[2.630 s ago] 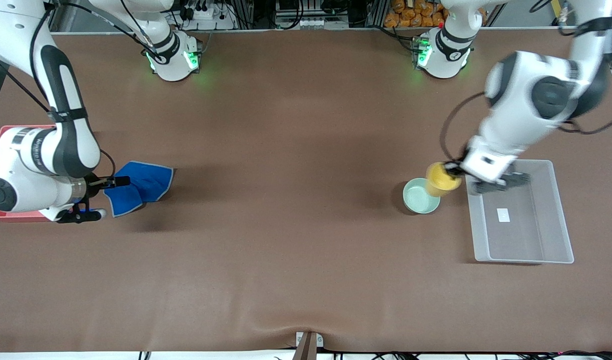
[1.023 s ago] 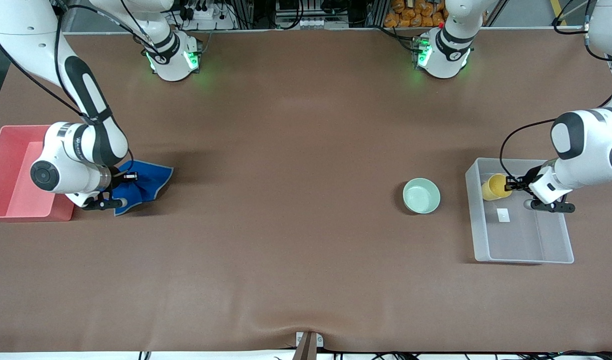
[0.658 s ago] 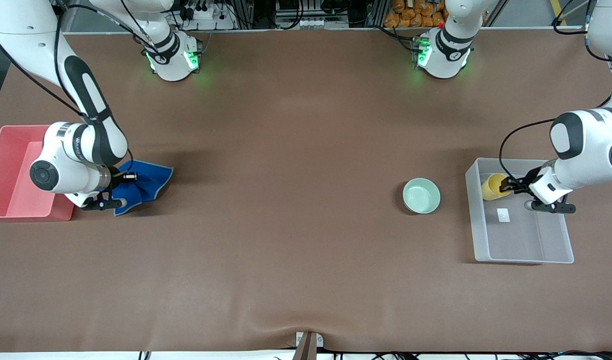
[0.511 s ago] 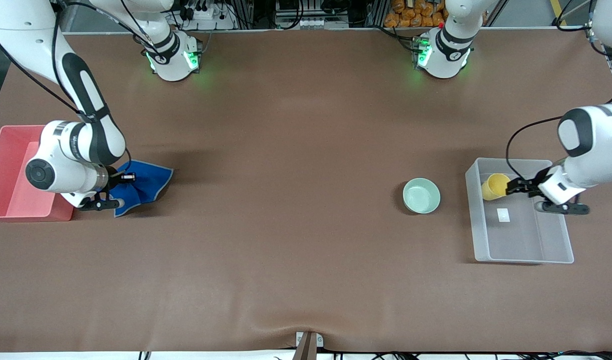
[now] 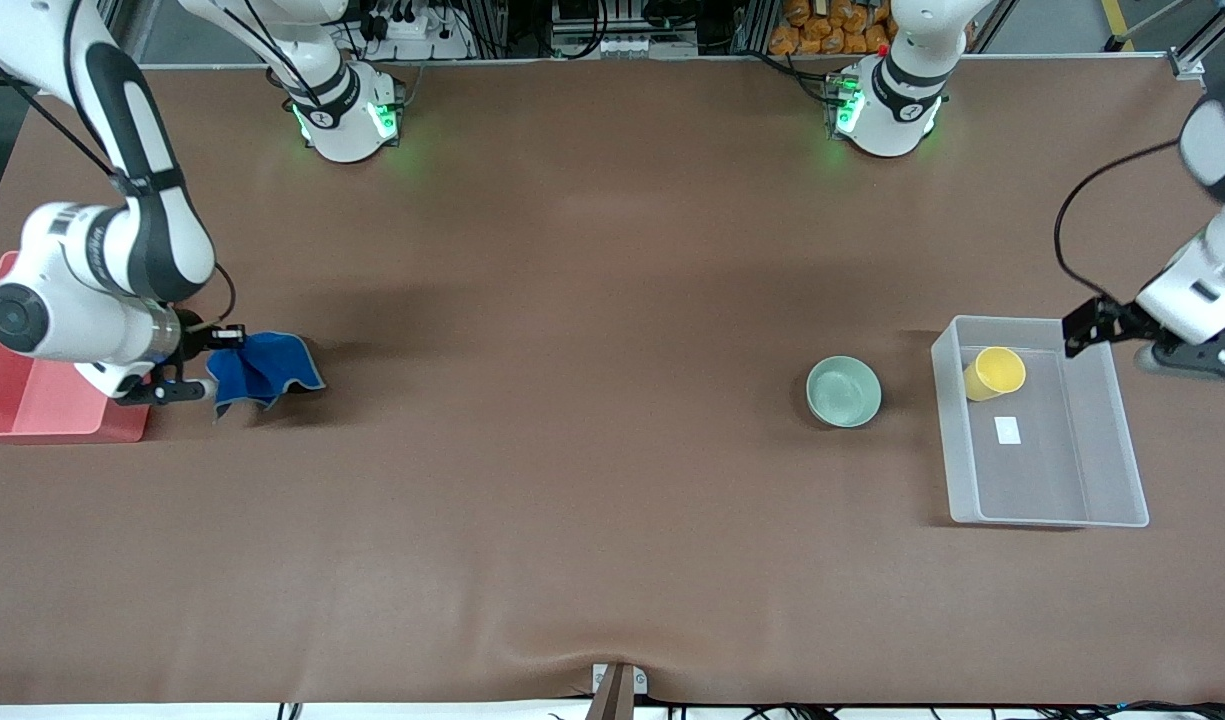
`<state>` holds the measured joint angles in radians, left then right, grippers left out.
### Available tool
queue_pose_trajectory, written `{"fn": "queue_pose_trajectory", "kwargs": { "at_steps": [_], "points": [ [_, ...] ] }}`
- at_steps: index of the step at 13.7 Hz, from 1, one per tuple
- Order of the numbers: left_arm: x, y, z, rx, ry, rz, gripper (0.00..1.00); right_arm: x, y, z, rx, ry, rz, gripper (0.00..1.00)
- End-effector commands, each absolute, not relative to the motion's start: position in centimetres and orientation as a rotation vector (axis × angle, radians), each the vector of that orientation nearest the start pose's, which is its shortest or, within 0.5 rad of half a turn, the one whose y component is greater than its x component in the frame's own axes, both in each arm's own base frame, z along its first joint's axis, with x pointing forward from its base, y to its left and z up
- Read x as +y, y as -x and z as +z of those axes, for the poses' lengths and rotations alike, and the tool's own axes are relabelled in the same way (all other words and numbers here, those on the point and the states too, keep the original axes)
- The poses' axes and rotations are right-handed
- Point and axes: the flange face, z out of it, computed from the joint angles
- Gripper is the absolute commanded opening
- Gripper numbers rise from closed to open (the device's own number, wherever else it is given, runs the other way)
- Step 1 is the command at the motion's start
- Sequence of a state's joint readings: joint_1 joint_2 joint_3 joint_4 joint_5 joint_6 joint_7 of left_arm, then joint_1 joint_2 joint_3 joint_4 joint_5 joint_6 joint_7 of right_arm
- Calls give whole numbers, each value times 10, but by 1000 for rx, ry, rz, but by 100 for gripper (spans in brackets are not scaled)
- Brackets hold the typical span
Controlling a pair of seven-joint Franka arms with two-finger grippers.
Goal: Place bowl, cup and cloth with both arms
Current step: 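Release the cup into the clear bin while the right gripper grasps the cloth, then lift the blue cloth with the right gripper into the pink bin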
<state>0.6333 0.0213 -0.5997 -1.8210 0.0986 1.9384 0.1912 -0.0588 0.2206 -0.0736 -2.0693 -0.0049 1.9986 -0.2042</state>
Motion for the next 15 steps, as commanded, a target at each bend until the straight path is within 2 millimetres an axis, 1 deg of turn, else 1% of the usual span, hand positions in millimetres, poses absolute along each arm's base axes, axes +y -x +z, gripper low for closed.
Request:
{"fn": "queue_pose_trajectory", "kwargs": {
  "at_steps": [1, 2, 3, 5, 7, 9, 10, 11, 12, 13, 15],
  "points": [
    [26, -578, 609, 261, 3066, -119, 100, -72, -531, 354, -132, 3095, 390, 0],
    [19, -577, 628, 275, 3063, -144, 100, -72, -531, 369, -134, 3099, 366, 0],
    [19, -576, 642, 276, 3055, -166, 100, -73, -533, 385, -133, 3102, 352, 0],
    [14, -572, 659, 279, 3055, -197, 100, -73, -536, 414, -159, 3101, 350, 0],
    [15, -566, 668, 276, 3046, -205, 100, -80, -543, 442, -232, 3127, 370, 0],
    [-6, -566, 669, 315, 3038, -207, 100, -86, -546, 465, -276, 3185, 402, 0],
    [-12, -565, 671, 267, 3040, -216, 100, -89, -547, 476, -311, 3205, 413, 0],
    [-16, -559, 679, 185, 3045, -236, 100, -93, -549, 486, -346, 3219, 415, 0],
    [-22, -552, 681, 158, 3049, -215, 100, -98, -550, 493, -395, 3238, 420, 0],
    [-32, -549, 679, 167, 3063, -194, 100, -109, -549, 501, -422, 3263, 431, 0],
    [-35, -546, 678, 173, 3090, -177, 100, -134, -547, 515, -460, 3290, 447, 0]
  ]
}}
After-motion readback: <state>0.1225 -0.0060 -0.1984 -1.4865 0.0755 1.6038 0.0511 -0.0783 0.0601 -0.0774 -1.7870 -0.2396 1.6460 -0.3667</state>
